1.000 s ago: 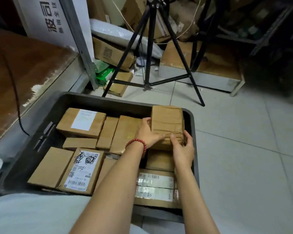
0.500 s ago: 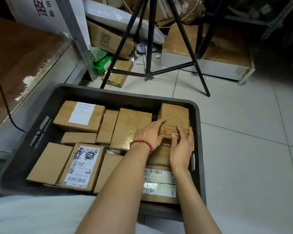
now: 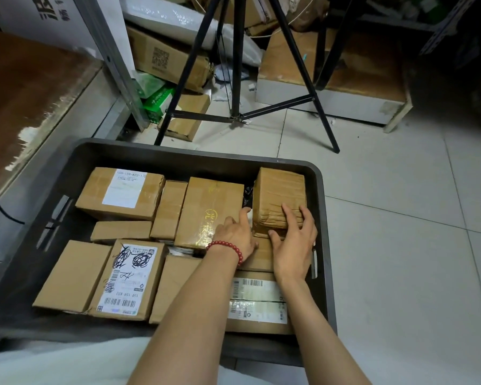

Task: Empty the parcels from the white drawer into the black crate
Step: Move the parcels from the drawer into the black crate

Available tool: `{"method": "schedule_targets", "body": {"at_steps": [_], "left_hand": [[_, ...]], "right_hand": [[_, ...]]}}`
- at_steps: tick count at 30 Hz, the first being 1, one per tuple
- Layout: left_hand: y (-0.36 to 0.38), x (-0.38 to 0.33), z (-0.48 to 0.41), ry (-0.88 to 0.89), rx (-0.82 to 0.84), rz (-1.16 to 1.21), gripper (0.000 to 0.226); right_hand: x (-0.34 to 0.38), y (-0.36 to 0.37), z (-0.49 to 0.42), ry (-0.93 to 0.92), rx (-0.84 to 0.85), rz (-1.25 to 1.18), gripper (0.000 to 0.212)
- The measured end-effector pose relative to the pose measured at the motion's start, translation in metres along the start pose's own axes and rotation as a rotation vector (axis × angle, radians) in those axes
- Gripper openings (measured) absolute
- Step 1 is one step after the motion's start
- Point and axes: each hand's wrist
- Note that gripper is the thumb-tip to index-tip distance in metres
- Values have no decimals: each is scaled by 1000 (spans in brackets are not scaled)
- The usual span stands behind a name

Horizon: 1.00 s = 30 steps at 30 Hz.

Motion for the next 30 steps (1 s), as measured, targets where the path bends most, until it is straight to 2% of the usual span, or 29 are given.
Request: {"method": "schedule_targets", "body": {"at_steps": [3,13,19,22,25,27,30], "left_hand": [[0,10,-8,12,37,38,76],[1,14,-8,46,58,130,53],[4,10,3,83,13,111,47],[4,9,7,87,-10,122,49],[5,8,11,63,-11,154,53],[1,6,17,46,-67,62,51],[-11,9,27,26,-234,-66,51]], "right_hand": [[0,0,-2,-44,10,81,64],[-7,8,-8,-75,-40,20,60],[-2,13,-18,-15,73,91,67],[-7,7,-18,-44,162,257,71],[-17,-4,-15,-77,275,340,65],[-18,-6,-10,-91,330,378,63],[-11,-6,-10,-88,352,396,63]]}}
Point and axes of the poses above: each hand's wrist, its own z-axis away from the middle knuckle, its own y-axis out of the palm, x = y × z, and after that the axes turned 8 degrees about x, right-handed
